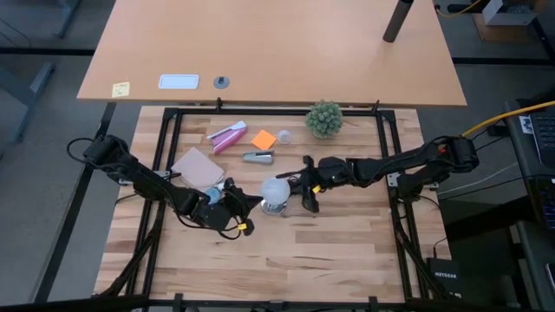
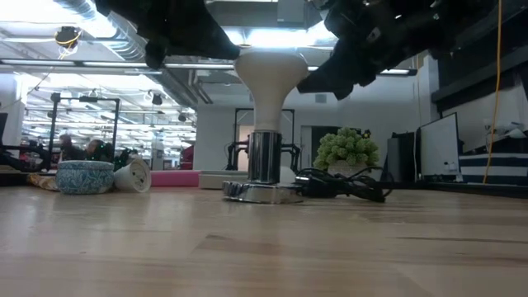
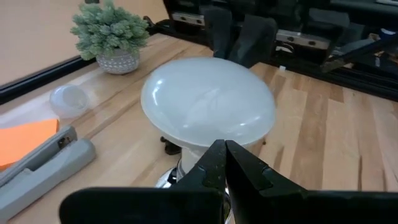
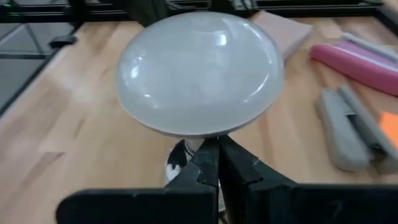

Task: Screw lightbulb
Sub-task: Insert the lightbulb on the lamp

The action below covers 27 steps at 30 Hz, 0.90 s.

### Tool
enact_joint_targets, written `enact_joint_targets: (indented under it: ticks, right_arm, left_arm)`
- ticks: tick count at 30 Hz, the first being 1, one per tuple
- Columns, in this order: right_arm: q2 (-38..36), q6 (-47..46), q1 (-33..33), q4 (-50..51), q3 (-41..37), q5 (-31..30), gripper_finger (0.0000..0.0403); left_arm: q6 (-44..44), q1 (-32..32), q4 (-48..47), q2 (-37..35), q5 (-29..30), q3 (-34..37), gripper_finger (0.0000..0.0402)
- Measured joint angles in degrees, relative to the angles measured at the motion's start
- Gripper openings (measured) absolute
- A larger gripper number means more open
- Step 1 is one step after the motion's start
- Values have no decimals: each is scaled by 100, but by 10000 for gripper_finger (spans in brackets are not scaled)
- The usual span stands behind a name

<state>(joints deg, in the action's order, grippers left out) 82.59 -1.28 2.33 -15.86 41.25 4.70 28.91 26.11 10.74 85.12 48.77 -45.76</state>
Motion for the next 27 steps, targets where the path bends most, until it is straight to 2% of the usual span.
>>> enact_joint_targets:
  ticks: [4,22,27]
  right_arm:
    - [0,-149,0,7,-4,288,4]
    - [0,-769,0,34,-4,640,4]
    - [0,-805,4,58,-4,568,4]
  left_arm:
    - [0,-2,-9,0,12,0,1]
    - [114,-189,-140,-4,208,0,1]
    - [79,-241,-133,-4,205,0,1]
